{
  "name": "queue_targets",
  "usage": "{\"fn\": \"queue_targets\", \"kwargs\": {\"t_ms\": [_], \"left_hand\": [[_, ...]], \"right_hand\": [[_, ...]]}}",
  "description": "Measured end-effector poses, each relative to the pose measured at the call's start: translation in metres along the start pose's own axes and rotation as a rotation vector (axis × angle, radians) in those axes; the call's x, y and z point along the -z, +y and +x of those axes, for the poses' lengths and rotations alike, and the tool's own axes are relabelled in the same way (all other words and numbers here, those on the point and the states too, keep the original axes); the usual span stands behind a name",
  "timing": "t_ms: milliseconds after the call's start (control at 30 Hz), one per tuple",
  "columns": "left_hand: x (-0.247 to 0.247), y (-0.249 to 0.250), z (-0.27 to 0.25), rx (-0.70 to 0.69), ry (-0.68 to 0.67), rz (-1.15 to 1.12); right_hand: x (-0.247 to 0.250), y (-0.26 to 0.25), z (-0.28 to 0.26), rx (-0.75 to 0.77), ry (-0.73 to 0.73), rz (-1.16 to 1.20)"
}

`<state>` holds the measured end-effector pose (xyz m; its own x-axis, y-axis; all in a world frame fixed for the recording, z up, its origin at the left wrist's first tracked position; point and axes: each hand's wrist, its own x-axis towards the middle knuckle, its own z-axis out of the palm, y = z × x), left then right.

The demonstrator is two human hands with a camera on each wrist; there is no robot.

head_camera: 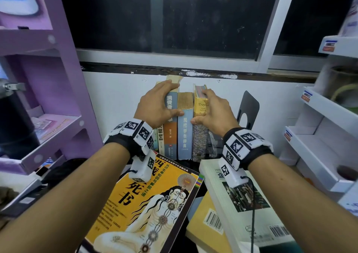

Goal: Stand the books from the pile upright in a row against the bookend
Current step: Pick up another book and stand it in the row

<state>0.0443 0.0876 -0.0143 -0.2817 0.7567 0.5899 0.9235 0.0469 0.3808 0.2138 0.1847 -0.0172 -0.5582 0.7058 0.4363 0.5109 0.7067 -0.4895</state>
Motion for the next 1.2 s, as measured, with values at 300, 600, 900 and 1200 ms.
{"fn": "queue_targets", "kwargs": {"t_ms": [300, 600, 900, 1200], "left_hand": [[-0.001, -0.001, -0.001, -0.008, 0.017, -0.009], [-0.002, -0.005, 0.000, -0.005, 0.023, 0.000], [-0.002, 0.000, 0.000, -0.001, -0.009, 0.005], [0.002, 0.003, 0.000, -0.004, -0.062, 0.022]], "right_hand": [[0.002, 0.000, 0.006, 0.052, -0.009, -0.023], [0.004, 0.004, 0.014, 0.082, -0.038, -0.088], [0.000, 0.013, 0.002, 0.170, -0.031, -0.103], [0.007, 0.012, 0.002, 0.157, -0.082, -0.105]]}}
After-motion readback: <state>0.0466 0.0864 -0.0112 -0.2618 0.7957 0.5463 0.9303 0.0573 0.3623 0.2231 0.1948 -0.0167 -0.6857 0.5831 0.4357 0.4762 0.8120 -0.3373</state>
